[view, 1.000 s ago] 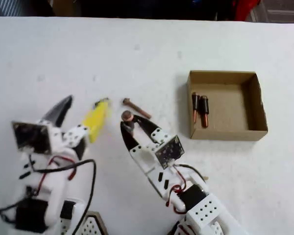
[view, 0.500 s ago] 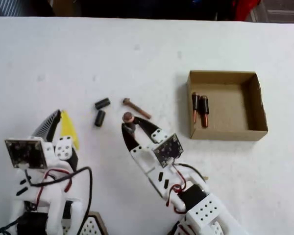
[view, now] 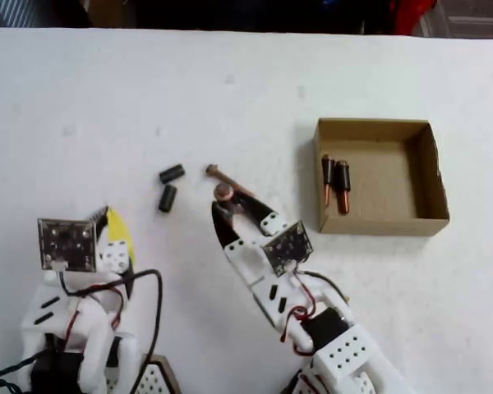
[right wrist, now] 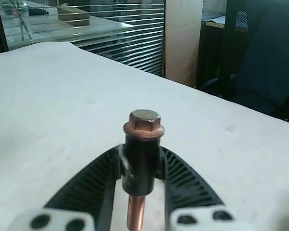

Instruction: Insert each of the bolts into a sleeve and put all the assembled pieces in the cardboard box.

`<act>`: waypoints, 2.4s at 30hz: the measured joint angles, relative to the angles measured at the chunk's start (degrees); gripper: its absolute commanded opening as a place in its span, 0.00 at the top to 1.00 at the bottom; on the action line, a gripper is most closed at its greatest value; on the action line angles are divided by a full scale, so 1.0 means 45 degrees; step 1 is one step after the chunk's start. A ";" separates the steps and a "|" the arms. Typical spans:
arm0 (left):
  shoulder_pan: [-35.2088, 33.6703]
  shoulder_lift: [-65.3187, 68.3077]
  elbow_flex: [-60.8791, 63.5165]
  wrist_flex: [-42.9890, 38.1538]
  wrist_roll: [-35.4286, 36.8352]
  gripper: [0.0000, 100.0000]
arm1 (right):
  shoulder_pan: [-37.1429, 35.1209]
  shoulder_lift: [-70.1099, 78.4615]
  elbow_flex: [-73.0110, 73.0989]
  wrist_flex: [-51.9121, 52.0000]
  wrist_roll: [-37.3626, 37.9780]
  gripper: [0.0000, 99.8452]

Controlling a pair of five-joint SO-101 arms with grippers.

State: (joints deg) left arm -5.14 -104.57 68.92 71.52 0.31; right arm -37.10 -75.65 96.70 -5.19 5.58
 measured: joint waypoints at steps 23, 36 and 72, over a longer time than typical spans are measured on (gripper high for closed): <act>0.0000 0.0000 0.4317 0.0567 0.0000 0.98 | 0.0000 0.0000 0.0000 0.0840 0.0000 0.98; 0.0000 0.0078 0.5861 0.0567 0.0000 0.98 | 0.0332 -0.0020 -0.0137 0.2676 0.0000 0.98; 0.0000 0.0098 0.6252 0.0567 -0.0078 0.98 | 1.0159 1.0628 -1.6449 1.3402 0.0449 0.98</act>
State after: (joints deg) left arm -5.14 -104.13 97.05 74.07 -0.04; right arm 8.62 -27.82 22.68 55.12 7.60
